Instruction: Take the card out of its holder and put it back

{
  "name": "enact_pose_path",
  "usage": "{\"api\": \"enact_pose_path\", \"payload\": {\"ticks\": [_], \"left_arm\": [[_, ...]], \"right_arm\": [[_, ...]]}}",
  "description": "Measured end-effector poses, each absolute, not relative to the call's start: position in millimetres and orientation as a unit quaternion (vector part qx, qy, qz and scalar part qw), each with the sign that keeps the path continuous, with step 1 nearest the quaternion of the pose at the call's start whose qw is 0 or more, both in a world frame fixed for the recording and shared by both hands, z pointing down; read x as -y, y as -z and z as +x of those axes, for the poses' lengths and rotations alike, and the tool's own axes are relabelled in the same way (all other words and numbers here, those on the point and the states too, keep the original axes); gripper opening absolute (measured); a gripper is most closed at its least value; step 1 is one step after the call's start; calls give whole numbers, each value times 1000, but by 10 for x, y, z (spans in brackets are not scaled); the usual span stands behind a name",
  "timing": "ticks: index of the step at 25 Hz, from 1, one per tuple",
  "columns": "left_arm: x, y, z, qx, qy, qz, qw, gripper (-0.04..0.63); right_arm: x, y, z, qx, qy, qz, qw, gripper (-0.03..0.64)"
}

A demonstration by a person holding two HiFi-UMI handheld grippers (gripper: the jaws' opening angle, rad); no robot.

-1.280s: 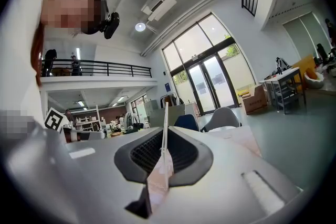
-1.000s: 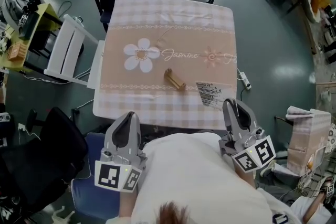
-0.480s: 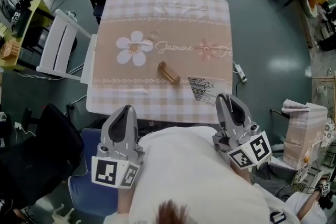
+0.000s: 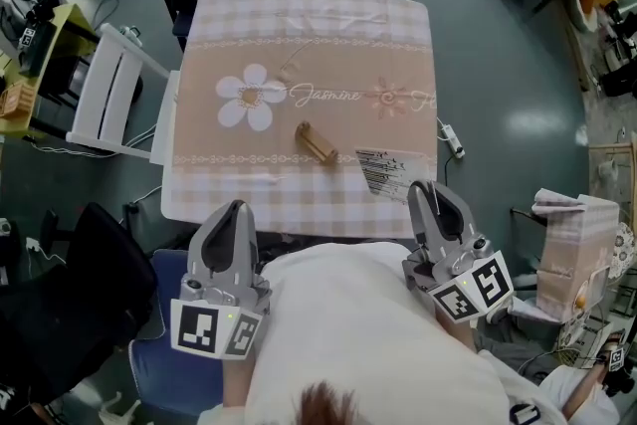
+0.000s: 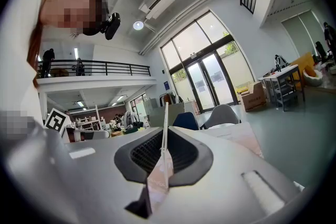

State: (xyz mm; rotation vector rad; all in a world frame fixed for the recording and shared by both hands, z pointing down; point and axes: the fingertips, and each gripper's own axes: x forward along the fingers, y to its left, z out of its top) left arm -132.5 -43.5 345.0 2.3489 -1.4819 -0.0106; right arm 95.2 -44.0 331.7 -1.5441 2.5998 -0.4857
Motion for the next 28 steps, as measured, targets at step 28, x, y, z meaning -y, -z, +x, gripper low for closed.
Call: {"api": "enact_pose_path", "payload": {"ticks": [28], "left_arm": [[334,-3455,-1322,511,6,842,171,0]], "right_arm": [[288,-3274,877,-849,142,-509,28,17]]}}
